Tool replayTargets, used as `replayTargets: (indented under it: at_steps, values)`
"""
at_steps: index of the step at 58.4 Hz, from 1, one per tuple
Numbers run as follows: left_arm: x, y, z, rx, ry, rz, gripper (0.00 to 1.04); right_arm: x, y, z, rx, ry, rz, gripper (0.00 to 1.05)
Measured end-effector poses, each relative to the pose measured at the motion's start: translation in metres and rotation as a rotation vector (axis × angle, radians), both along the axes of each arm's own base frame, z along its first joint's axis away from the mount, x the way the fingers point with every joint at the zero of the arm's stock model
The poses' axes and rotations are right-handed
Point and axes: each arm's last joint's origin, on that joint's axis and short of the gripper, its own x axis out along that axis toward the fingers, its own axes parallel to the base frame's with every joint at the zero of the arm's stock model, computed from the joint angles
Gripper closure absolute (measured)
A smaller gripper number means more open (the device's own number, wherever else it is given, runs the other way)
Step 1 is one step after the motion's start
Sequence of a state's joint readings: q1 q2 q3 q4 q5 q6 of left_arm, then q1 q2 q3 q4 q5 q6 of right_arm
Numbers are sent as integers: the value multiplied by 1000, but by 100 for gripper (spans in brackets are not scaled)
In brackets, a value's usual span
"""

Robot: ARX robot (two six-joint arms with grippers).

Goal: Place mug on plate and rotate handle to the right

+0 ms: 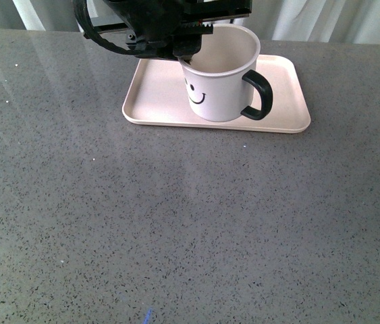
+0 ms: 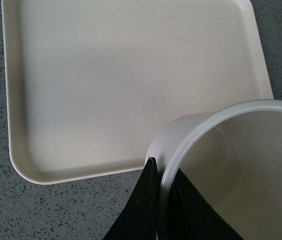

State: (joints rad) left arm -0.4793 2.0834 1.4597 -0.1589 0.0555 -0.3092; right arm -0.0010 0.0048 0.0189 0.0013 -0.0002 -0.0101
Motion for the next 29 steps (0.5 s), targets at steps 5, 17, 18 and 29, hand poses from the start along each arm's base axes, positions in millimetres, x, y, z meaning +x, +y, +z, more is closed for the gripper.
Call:
replayTargets:
  at_steps: [5,17,18,29]
  values:
    - [0,0,0,0,0,0,103,0,0,0,0,0,0,9]
    - [3,-2,3,111,8,14,103,0,0,0,0,0,0,9]
    - [4,-3,4,113,6,11,103,0,0,0,0,0,0,9]
    - [26,-14,8,119,-16,-4,103,0,0,0,0,0,0,9]
